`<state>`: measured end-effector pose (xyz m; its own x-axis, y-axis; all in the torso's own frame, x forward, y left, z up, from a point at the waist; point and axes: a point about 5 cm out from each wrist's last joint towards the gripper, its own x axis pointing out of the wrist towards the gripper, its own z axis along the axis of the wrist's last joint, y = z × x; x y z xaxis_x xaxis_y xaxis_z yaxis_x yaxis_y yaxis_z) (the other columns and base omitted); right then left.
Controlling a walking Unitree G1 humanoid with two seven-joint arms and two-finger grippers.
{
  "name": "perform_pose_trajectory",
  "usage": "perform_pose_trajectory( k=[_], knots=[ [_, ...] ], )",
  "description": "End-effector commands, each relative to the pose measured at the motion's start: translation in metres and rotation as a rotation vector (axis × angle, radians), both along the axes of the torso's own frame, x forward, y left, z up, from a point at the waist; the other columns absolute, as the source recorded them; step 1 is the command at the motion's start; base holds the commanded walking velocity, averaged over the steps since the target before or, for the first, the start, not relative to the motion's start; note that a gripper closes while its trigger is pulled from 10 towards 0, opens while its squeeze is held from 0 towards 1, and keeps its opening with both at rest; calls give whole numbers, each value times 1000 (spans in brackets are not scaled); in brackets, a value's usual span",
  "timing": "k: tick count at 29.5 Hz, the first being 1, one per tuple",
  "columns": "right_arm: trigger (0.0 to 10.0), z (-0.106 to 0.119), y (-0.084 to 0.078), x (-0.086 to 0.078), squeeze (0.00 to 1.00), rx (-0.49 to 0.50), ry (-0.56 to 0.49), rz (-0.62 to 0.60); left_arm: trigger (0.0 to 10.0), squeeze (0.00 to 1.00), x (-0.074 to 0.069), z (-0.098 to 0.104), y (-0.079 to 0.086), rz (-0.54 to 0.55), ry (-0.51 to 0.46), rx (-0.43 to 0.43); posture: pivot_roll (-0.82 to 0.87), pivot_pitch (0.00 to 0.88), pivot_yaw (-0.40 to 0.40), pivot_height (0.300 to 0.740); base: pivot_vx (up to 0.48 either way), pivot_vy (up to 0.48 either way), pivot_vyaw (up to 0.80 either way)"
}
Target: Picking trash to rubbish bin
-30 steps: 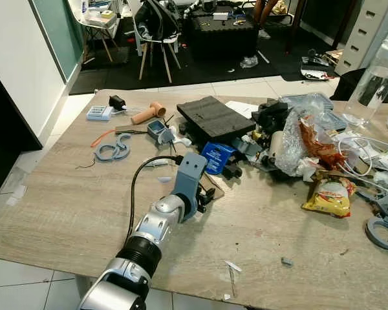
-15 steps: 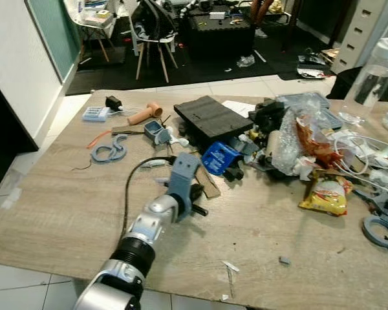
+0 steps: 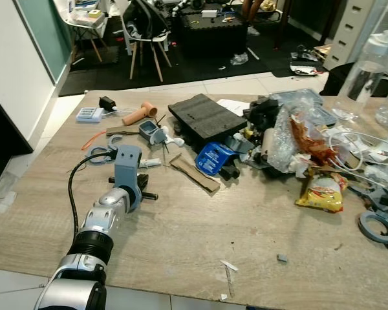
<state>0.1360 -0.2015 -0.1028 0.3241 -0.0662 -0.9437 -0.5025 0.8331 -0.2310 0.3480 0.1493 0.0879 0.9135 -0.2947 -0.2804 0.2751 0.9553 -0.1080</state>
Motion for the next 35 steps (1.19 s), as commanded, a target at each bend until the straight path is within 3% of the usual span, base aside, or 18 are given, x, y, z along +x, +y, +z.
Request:
perform_pose_trajectory(
  k=[1,3,7,8,9,14,19,22,23,24,25,31,35],
  knots=[
    [10000,-3,13,-4,0,37,23,22,10000,1000,1,22,-12,-84,-159,-34,-18,27,60,740,0,0,0],
    [10000,-3,14,-4,0,37,22,23,10000,1000,0,35,-23,-157,-245,-2,-18,27,60,740,0,0,0],
    [10000,-3,15,-3,0,38,21,24,10000,1000,-1,41,-35,-234,-306,81,-18,26,61,740,0,0,0],
    [10000,-3,15,-3,0,38,20,22,10000,1000,-4,44,-47,-290,-331,90,-18,26,61,740,0,0,0],
    [10000,-3,15,-3,0,38,20,22,10000,1000,-4,44,-47,-290,-331,90,-18,26,61,740,0,0,0],
    [10000,-3,15,-2,0,39,18,16,10000,1000,-13,34,-80,-379,-320,75,-24,23,66,740,0,0,0],
    [10000,-2,15,-1,0,39,17,15,10000,1000,-19,25,-96,-407,-308,113,-29,23,67,740,0,0,0],
    [10000,-2,16,0,0,37,16,16,10000,1000,-21,13,-106,-376,-268,180,-31,24,66,740,0,0,0],
    [10000,-2,17,0,0,37,16,17,10000,478,-22,10,-108,-371,-254,185,-31,24,66,740,0,0,0],
    [10000,-2,17,0,0,37,16,17,10000,478,-22,10,-108,-371,-254,185,-31,24,66,740,0,0,0],
    [10000,-2,17,0,0,37,15,17,10000,0,-22,7,-109,-369,-243,190,-32,23,66,740,0,0,0],
    [10000,-2,18,0,0,37,15,20,10000,0,-22,-1,-111,-327,-190,186,-30,22,67,740,0,0,0],
    [10000,-2,17,1,0,36,14,22,10000,0,-21,-4,-113,-290,-145,134,-29,22,67,740,0,0,0]
  ],
)
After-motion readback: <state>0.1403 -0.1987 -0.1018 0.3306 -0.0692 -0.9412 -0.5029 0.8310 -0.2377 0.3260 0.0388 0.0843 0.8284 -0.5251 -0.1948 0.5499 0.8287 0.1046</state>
